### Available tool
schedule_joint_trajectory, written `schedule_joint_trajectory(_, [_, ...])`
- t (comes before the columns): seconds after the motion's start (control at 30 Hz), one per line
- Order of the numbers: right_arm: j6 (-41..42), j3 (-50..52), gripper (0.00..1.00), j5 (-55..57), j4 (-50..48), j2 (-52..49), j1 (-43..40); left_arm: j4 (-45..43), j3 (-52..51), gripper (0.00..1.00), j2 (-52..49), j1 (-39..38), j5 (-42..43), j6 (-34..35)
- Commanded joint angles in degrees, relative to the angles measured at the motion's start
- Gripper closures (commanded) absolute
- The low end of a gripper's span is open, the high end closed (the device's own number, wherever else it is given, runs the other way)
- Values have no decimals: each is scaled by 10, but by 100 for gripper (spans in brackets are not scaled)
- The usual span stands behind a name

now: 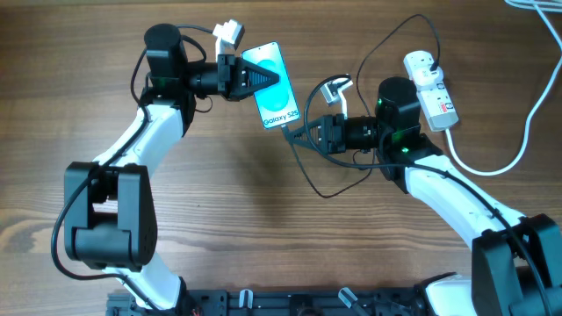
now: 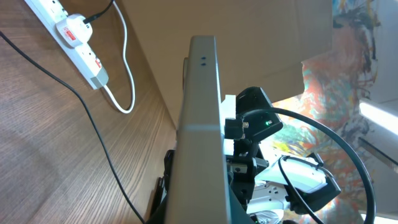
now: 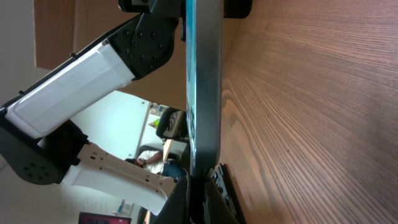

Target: Plug charger to phone and switch on socket

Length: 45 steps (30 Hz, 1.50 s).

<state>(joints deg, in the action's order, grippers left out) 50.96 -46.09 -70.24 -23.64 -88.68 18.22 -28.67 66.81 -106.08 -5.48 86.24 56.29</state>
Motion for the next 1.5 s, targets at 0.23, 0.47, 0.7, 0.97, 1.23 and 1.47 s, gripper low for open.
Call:
schedule_joint_trajectory(0.23, [2, 4, 96, 43, -8, -5, -8, -3, 6, 96, 4, -3, 27, -3])
schedule_joint_trajectory(0.47, [4, 4, 96, 73, -10, -5, -8, -3, 6, 96, 4, -12, 27, -3])
schedule_joint_trajectory(0.7, [17, 4, 96, 77, -41, -5, -8, -3, 6, 96, 4, -16, 35, -3])
schedule_joint_trajectory(0.97, [15, 4, 85, 73, -3, -5, -8, -3, 6, 96, 4, -10, 41, -3])
schedule_joint_trajectory(1.23, [14, 4, 64, 37, 21, -5, -8, -3, 6, 96, 4, 24, 28, -3])
schedule_joint_trajectory(1.47, [0, 5, 58, 20, 21, -5, -8, -3, 6, 96, 4, 25, 24, -5])
